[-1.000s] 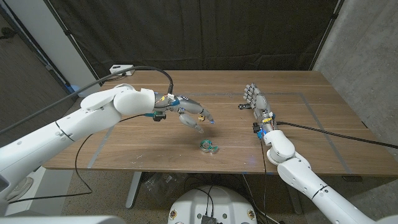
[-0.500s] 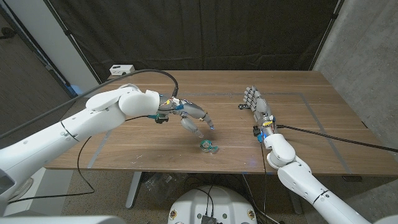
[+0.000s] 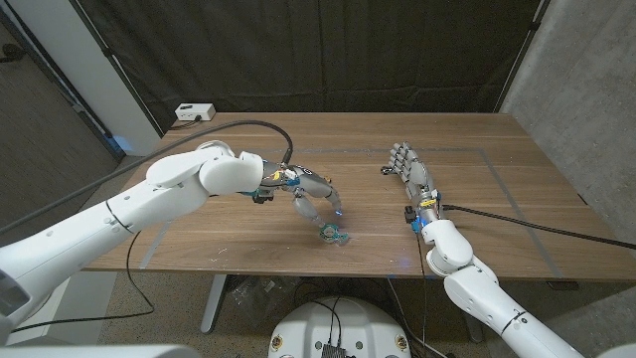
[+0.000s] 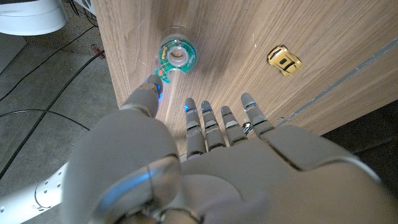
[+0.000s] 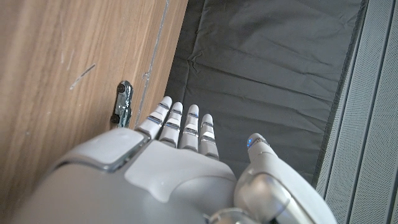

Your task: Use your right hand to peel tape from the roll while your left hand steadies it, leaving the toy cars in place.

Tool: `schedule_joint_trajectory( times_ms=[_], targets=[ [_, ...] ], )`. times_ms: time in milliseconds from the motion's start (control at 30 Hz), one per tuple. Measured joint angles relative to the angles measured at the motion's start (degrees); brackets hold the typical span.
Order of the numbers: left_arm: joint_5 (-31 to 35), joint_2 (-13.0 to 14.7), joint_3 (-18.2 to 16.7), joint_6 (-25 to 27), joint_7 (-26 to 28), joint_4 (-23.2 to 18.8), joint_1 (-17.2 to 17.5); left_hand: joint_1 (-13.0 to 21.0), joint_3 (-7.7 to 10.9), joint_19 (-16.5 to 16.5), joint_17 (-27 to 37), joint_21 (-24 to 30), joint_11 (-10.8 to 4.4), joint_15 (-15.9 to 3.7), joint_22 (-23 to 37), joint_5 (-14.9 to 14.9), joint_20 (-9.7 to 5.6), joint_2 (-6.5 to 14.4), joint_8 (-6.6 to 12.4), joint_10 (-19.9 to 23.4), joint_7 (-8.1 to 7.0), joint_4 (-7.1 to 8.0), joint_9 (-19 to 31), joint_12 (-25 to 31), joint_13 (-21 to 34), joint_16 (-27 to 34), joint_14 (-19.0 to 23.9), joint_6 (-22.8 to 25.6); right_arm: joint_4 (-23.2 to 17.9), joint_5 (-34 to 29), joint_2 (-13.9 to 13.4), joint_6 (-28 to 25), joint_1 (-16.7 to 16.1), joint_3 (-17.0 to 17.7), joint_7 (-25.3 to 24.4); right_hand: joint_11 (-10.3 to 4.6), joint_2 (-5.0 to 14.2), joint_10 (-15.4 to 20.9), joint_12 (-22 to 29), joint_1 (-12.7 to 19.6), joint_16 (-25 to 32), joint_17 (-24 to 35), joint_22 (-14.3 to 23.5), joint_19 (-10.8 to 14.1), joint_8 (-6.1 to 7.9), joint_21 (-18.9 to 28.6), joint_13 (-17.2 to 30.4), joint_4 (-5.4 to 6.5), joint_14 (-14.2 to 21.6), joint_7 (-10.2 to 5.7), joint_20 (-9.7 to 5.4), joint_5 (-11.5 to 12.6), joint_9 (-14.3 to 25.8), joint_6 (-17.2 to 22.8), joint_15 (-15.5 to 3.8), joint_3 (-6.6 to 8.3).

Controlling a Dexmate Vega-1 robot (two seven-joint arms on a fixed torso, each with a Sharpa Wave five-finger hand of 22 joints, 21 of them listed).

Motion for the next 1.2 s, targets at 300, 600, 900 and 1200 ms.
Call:
schedule_joint_trajectory(
  times_ms=[300,600,900,1200],
  targets=[
    [4.7,-0.8,0.7,0.3,0.2,-0.6,0.6,1.1,-0.25,-0.4,0.0,-0.4,0.01,0.41,0.0,0.4,-0.26,-0.1,1.88,-0.6,-0.11,0.25,0.8,0.0,0.5,0.0,-0.4,3.9,2.1,0.0,0.9,1.4,0.2,-0.5,0.8,0.16,0.23,0.8,0.0,-0.2,0.0,0.0,0.0,0.0,0.00,0.0,0.0,0.06,0.7,0.10,0.01,0.0,0.0,0.5,0.12,0.06],
    [6.8,-1.5,1.3,-0.6,-0.2,-0.3,0.6,2.2,-2.05,-0.4,0.0,-0.8,-0.45,0.21,0.0,0.7,-0.26,-3.1,3.85,-1.1,0.87,0.02,1.8,0.0,0.9,0.0,-0.8,7.9,4.1,0.0,1.9,2.8,0.4,-1.0,1.4,0.36,0.23,1.4,0.4,-0.2,0.0,0.0,0.0,0.4,0.00,0.0,0.0,0.15,0.8,0.10,0.40,0.0,0.0,0.5,0.14,0.16],
    [8.6,-2.0,1.6,-1.1,-0.9,-0.7,1.0,3.1,-2.80,-0.3,0.3,-1.4,-0.72,0.17,0.0,1.3,-0.26,-4.4,5.53,-1.3,2.14,0.38,2.6,0.0,1.2,0.3,-1.3,9.6,5.9,0.0,2.8,5.1,0.2,-1.2,1.7,0.37,-0.01,1.4,0.4,-0.5,0.0,0.0,0.0,0.4,0.00,0.0,0.0,0.15,1.4,0.10,0.40,0.0,0.0,0.5,0.24,0.16],
    [10.7,-2.1,1.6,-1.1,-1.2,-1.9,2.0,3.4,-3.11,-0.3,0.5,-1.6,-0.72,0.09,0.0,1.3,-0.26,-4.6,7.20,-1.3,2.82,0.55,3.5,0.0,1.5,0.3,-1.3,11.9,7.3,-0.6,3.6,7.1,-0.4,-1.5,1.7,0.19,-0.01,1.6,0.4,-0.5,0.0,0.0,0.0,0.4,0.00,-0.4,0.0,0.39,1.5,0.31,0.40,0.0,0.0,0.7,0.26,-0.08]
  ],
)
